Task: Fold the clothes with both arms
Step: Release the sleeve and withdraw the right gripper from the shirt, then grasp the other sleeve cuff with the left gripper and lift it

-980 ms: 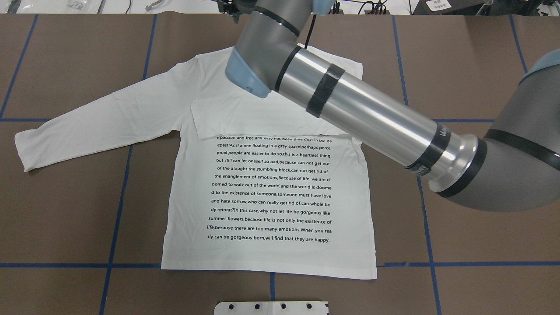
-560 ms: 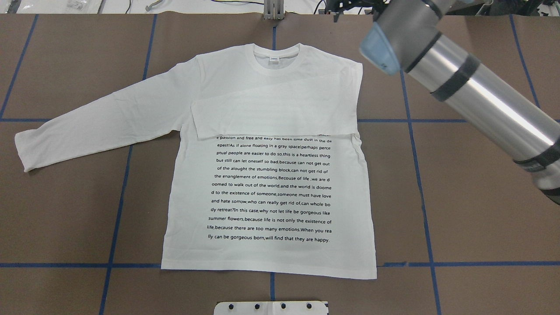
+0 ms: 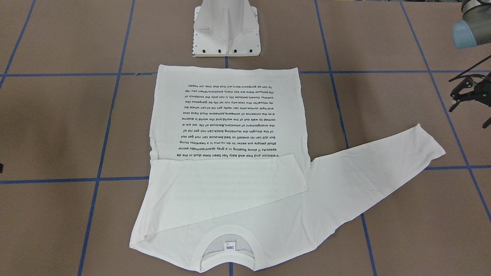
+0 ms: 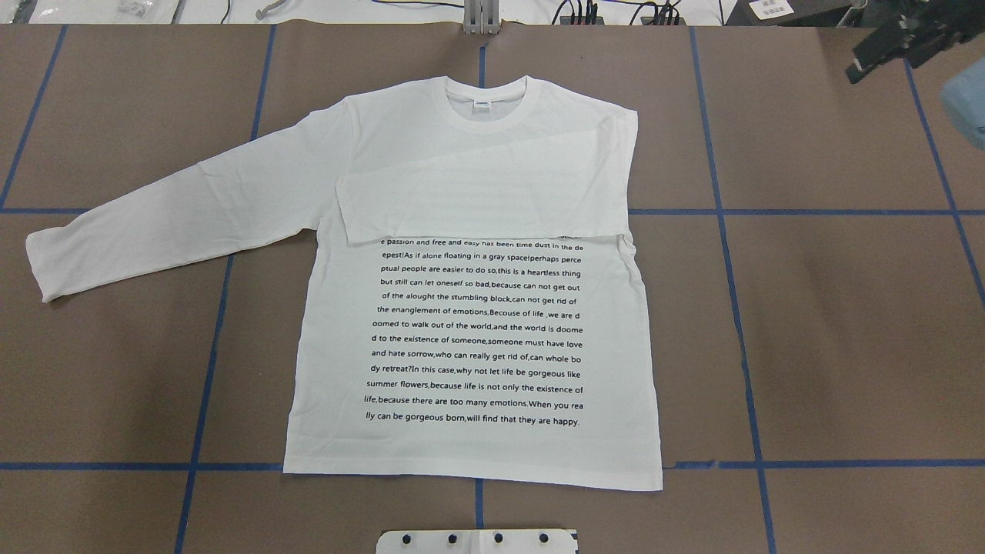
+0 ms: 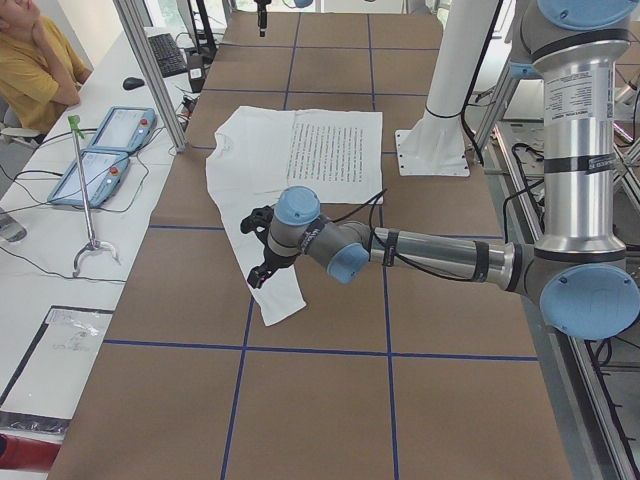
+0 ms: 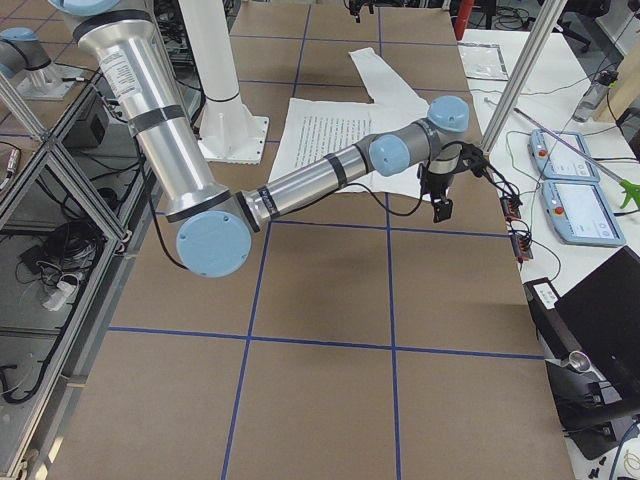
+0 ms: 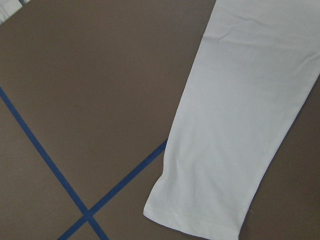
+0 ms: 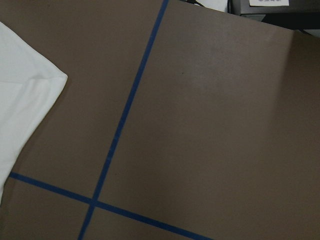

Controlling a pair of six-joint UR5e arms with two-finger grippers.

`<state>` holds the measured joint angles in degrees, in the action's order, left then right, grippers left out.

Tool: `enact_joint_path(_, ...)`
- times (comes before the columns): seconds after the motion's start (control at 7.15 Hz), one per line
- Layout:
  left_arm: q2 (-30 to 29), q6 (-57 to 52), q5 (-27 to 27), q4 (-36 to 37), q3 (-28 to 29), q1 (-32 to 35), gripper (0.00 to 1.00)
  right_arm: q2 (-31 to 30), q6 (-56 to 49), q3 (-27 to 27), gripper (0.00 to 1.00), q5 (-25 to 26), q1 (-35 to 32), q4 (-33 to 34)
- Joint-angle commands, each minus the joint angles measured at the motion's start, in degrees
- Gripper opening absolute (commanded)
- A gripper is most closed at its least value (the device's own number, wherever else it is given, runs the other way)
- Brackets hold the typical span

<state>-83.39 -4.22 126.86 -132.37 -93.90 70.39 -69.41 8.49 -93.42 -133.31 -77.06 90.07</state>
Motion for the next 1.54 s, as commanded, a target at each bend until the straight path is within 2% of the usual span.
enact_joint_path(0.0, 0.16, 9.37, -2.92, -16.38, 9.23, -8.30, 1.00, -12.11, -6.02, -7.08, 1.00, -1.69, -4.06, -0.16)
enact_joint_path(0.14, 0.25, 9.40, -4.24, -17.47, 10.56, -9.99, 1.00, -14.50, -5.94, -8.86, 1.00, -1.35, -4.32, -0.42)
enact_joint_path(0.56, 0.25, 9.40, -6.53, -18.10, 11.11, -13.69, 0.99, -15.49, -5.94, -9.23, 1.00, -1.08, -4.33, -0.43)
enact_joint_path(0.84, 0.25, 9.49, -7.06, -18.10, 11.81, -14.14, 0.67, -15.84, -5.94, -9.32, 1.00, -1.08, -4.24, -0.43)
enact_joint_path(0.98, 0.25, 9.49, -7.50, -18.10, 12.07, -14.22, 0.59, -15.85, -5.94, -9.32, 1.00, -1.08, -4.24, -0.43)
enact_joint_path(1.12, 0.25, 9.49, -7.50, -18.10, 12.33, -14.31, 0.59, -15.85, -5.94, -9.32, 1.00, -1.08, -4.24, -0.43)
enact_joint_path(1.26, 0.25, 9.49, -7.50, -18.10, 12.34, -14.49, 0.54, -15.85, -5.94, -9.32, 1.00, -1.08, -4.24, -0.43)
enact_joint_path(1.4, 0.25, 9.49, -7.50, -18.10, 12.25, -14.57, 0.29, -15.85, -5.94, -9.32, 1.00, -1.08, -4.24, -0.43)
